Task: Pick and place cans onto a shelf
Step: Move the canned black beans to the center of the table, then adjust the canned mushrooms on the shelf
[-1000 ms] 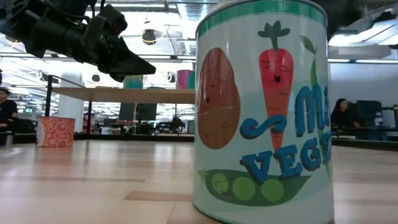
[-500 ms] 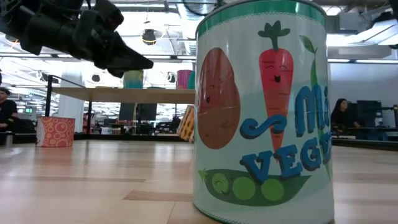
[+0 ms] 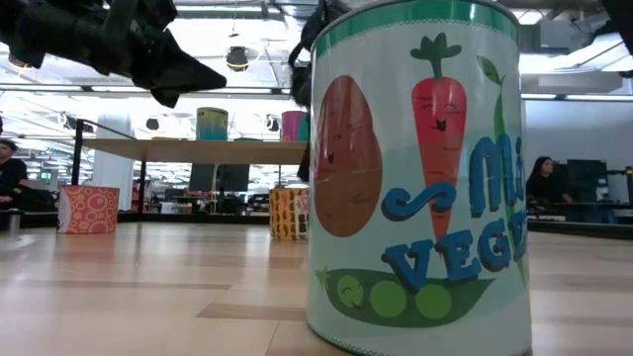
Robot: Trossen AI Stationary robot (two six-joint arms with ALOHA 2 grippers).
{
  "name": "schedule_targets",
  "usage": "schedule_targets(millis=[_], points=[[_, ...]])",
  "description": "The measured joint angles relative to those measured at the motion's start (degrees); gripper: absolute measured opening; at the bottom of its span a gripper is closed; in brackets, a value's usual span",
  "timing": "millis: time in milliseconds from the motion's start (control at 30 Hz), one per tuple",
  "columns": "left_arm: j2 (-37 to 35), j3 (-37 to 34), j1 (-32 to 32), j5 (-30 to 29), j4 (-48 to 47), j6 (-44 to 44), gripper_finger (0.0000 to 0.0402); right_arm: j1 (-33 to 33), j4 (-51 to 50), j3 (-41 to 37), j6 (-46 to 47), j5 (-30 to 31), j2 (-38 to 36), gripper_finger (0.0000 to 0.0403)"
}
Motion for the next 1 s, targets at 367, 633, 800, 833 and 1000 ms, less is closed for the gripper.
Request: schedule_targets(millis=[367,633,800,833,1000], points=[[-11.13,13.8,4.76,-9.66,-27.05,-2.09,0.0,4.59,-8.39,-0.53,-11.9,7.51,-16.33,0.0147],[-13.33,27.12,13.74,-13.19,-53.92,-5.1,0.0,8.97,-0.65,-18.35,-15.12,13.68,-36.08,0.0012],[-11.16,32.69,21.81,-11.35,-66.0,-4.92,0.0,9.3,13.48,-33.44,-14.37,13.54,-46.53,0.0031],[-10.4,33.8,23.6,-10.77,-68.43,-4.35,0.0,9.29,16.37,-35.88,-14.4,13.53,-48.02,0.0035],[-6.64,38.38,34.4,-5.44,-77.2,0.17,0.0,9.11,25.19,-44.1,-17.09,13.67,-53.03,0.0033]])
